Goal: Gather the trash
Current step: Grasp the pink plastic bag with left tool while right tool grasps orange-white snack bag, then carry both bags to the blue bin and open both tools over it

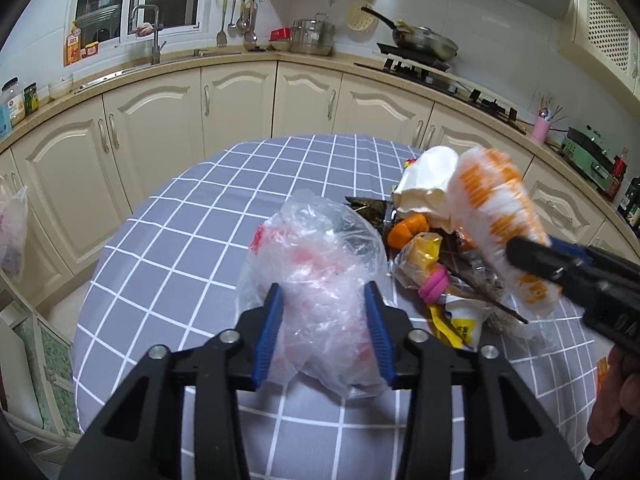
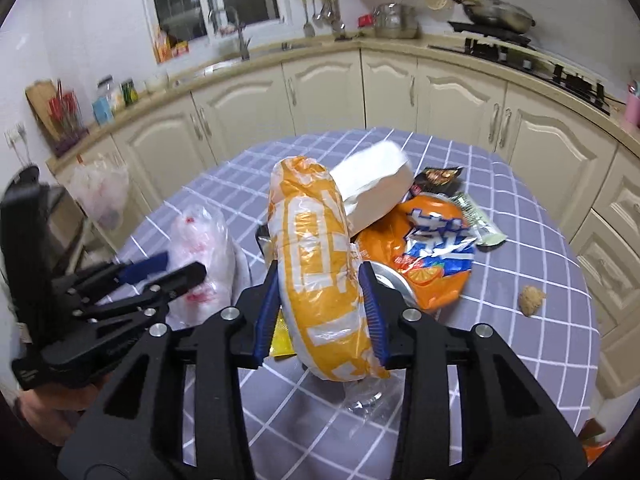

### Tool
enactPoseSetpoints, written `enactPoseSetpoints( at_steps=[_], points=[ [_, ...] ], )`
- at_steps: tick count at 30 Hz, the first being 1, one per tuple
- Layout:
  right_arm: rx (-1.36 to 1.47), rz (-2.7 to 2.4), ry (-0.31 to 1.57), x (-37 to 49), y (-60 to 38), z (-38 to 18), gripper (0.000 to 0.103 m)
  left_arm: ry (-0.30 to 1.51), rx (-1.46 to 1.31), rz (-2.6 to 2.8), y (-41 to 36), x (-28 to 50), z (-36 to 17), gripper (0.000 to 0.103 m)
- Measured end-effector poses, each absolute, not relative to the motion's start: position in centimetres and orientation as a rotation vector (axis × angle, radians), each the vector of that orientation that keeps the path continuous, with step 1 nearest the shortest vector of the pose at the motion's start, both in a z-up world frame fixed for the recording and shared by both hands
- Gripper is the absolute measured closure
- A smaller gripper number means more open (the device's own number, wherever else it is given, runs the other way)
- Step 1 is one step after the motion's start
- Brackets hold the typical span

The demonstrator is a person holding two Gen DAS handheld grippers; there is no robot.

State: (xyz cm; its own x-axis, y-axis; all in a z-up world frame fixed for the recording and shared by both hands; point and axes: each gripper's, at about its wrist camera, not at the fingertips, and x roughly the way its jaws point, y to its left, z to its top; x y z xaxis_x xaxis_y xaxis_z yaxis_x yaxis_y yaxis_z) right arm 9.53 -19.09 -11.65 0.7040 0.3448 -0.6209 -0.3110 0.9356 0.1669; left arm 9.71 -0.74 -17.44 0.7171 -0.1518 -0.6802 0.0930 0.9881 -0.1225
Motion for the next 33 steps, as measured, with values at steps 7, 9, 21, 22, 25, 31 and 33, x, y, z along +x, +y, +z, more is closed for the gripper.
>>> enactPoseSetpoints(
  at_steps=[7,9,21,22,25,31,33],
  points=[
    [0.157,0.38,0.643,7.0,-21.6,-9.7,0.065,0.711,-0.077,-0.16,-1.1,8.1,-15.7,0.072],
    [0.195,0.387,0.624,6.3,-22.4,-9.1,0.065,0.683,-0.077,-0.161,-1.1,7.3,-14.9,0.073],
    [0.353,0.246,0.488,0.5,-31.5,-6.2,0.065,0.49,-0.07,-0.313,-5.4,1.9,-8.5,0.073],
    [0.365,0.213,0.481,-0.3,-32.9,-6.3,0.065,0.482,-0.063,-0.343,-6.5,1.5,-8.2,0.073],
    [0.412,0.111,0.471,-3.1,-37.4,-7.0,0.065,0.473,-0.043,-0.447,-10.3,0.5,-7.6,0.073],
    [0.54,-0.141,0.524,-9.8,-47.1,-11.9,0.065,0.518,0.018,-0.677,-19.7,-2.3,-9.4,0.073],
    [0.591,-0.248,0.568,-12.4,-50.5,-14.8,0.065,0.547,0.052,-0.757,-23.1,-3.4,-10.4,0.073]
  ],
)
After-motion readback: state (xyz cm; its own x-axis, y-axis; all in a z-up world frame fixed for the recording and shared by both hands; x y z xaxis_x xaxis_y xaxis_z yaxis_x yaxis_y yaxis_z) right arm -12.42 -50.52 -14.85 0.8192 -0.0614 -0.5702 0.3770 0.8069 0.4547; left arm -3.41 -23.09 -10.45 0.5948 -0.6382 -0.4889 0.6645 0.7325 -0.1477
